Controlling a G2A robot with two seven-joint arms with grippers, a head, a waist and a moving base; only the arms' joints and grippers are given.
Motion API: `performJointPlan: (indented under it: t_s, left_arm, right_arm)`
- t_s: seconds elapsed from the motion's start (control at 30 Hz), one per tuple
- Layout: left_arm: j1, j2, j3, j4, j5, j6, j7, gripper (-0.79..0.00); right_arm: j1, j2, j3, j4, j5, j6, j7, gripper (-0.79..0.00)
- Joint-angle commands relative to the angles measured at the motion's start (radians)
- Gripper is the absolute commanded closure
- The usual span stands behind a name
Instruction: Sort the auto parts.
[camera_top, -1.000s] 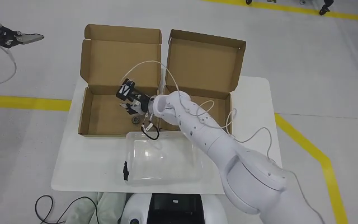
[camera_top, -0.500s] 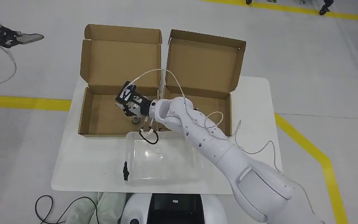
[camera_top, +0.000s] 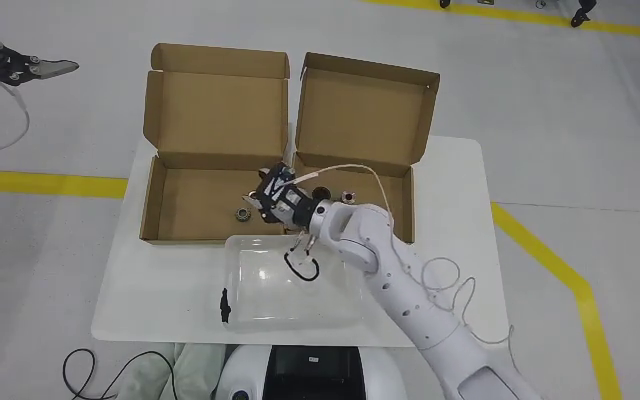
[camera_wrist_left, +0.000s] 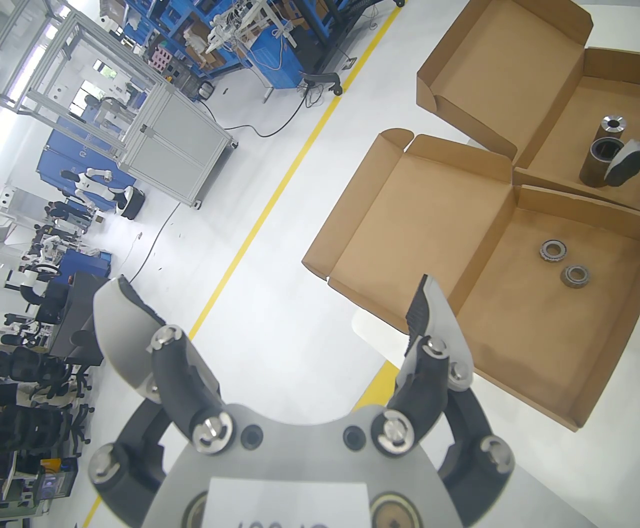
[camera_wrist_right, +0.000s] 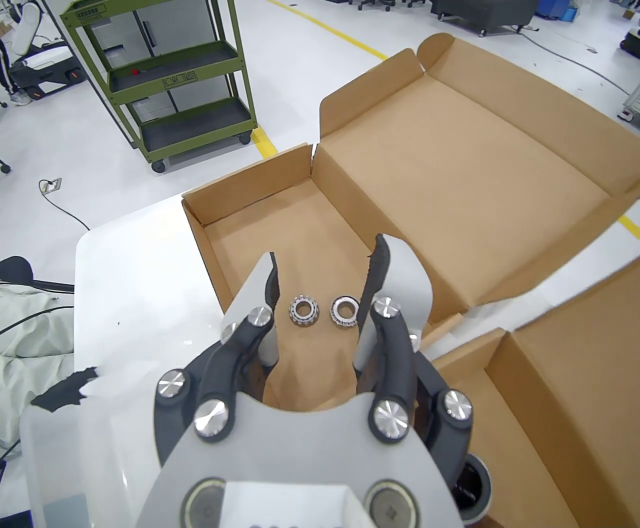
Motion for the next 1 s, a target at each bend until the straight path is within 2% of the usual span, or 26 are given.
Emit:
performJointPlan:
  t_s: [0.0,0.1,0.53,0.83,0.97]
  left_arm:
    - [0.0,0.0,0.0,0.0,0.0,0.0,0.0,-0.785]
    - [0.0,0.0,0.0,0.0,0.0,0.0,0.0,-0.785]
    - [0.0,0.0,0.0,0.0,0.0,0.0,0.0,-0.785]
    - [0.0,0.0,0.0,0.0,0.0,0.0,0.0,-0.785]
    - [0.0,0.0,0.0,0.0,0.0,0.0,0.0,-0.785]
  right_arm:
    - [-0.053,0.014,0.036,-0.058,-0.014,-0.005,0.004,-0.659]
    - [-0.117,0.033,0.086,-0.122,-0.037,-0.01,0.007,-0.785]
    - [-0.374,0.096,0.273,-0.35,-0.116,-0.009,-0.043,-0.785]
    - [-0.483,0.123,0.33,-0.434,-0.15,-0.023,-0.083,-0.785]
    - [-0.546,0.133,0.356,-0.474,-0.166,-0.004,-0.142,-0.785]
